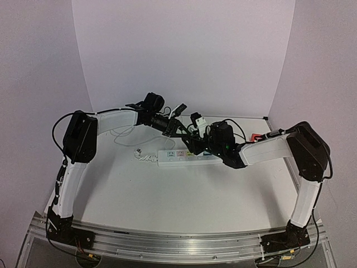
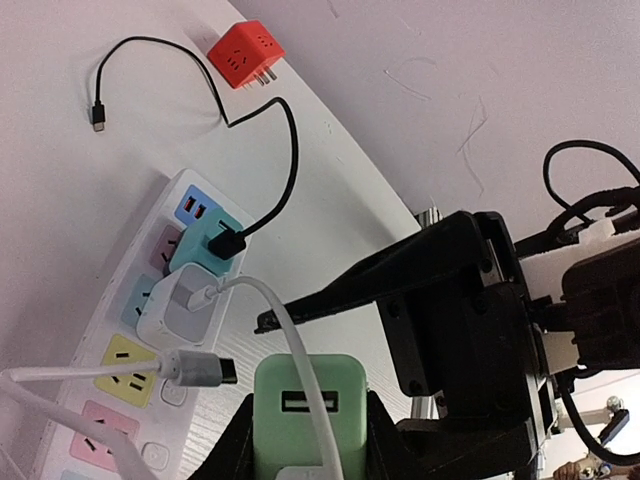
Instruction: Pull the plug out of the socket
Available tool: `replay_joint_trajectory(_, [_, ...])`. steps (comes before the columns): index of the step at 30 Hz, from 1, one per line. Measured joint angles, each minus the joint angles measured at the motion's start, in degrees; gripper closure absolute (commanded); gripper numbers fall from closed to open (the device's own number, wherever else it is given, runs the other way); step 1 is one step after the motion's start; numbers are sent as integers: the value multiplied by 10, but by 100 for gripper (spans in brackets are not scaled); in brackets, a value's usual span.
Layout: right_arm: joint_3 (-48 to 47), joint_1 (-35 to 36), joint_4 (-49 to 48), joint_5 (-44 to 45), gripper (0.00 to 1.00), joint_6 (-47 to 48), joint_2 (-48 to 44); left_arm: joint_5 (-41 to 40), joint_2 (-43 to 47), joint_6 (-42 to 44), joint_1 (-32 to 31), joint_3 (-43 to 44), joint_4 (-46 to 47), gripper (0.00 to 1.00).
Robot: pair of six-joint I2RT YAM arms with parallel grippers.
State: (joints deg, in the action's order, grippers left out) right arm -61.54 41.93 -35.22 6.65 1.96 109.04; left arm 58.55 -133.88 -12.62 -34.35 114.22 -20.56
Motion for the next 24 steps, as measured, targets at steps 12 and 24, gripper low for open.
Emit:
replay_joint_trajectory(12, [-15, 5, -7, 11, 93, -13, 24, -12, 0, -14, 1, -4, 6, 100])
replay_joint_trajectory(24, [-14, 6, -7, 18, 100, -30, 24, -17, 0, -3, 1, -4, 7, 24])
